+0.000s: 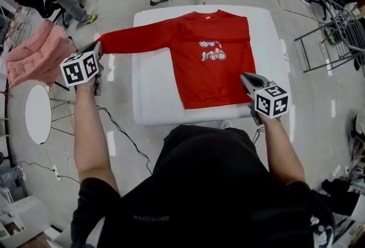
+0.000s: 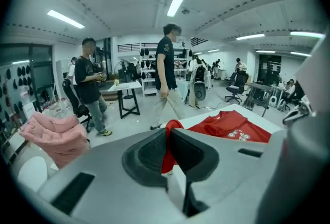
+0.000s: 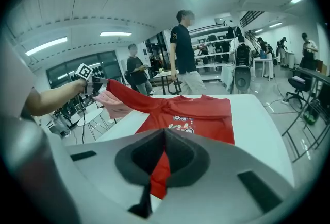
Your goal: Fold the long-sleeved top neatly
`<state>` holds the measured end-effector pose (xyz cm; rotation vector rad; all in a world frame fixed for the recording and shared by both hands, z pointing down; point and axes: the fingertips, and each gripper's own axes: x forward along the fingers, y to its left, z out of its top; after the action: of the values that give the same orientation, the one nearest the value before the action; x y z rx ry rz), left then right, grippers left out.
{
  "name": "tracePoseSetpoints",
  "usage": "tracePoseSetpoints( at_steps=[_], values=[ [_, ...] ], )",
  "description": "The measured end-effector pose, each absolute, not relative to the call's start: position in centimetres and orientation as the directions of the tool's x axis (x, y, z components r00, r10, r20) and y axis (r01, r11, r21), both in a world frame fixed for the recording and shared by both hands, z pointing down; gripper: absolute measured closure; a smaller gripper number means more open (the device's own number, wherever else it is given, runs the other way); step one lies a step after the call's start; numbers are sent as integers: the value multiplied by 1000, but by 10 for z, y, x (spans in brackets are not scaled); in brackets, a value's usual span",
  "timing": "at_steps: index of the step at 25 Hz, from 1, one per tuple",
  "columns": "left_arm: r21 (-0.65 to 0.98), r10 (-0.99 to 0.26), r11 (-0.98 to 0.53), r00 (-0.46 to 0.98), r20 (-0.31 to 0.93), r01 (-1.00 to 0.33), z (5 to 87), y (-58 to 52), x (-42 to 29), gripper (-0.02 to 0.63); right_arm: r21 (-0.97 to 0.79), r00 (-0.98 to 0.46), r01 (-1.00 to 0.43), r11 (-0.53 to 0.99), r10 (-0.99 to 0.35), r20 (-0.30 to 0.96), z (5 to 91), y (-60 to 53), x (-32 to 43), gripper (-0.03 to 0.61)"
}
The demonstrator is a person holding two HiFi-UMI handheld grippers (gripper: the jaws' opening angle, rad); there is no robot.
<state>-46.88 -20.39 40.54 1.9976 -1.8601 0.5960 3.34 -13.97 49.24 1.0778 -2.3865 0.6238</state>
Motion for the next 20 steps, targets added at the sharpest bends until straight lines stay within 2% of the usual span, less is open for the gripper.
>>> tracePoseSetpoints(
  at_steps=[9, 20],
  values=[
    [42, -837, -322, 306, 455, -946, 353, -222, -353, 592, -221, -603, -769, 600, -565, 563, 496, -131, 37, 572],
    [54, -835, -378, 366, 411, -924, 302, -267, -229, 592, -229, -627, -754, 616, -568, 533, 490, -154, 105, 572]
  ],
)
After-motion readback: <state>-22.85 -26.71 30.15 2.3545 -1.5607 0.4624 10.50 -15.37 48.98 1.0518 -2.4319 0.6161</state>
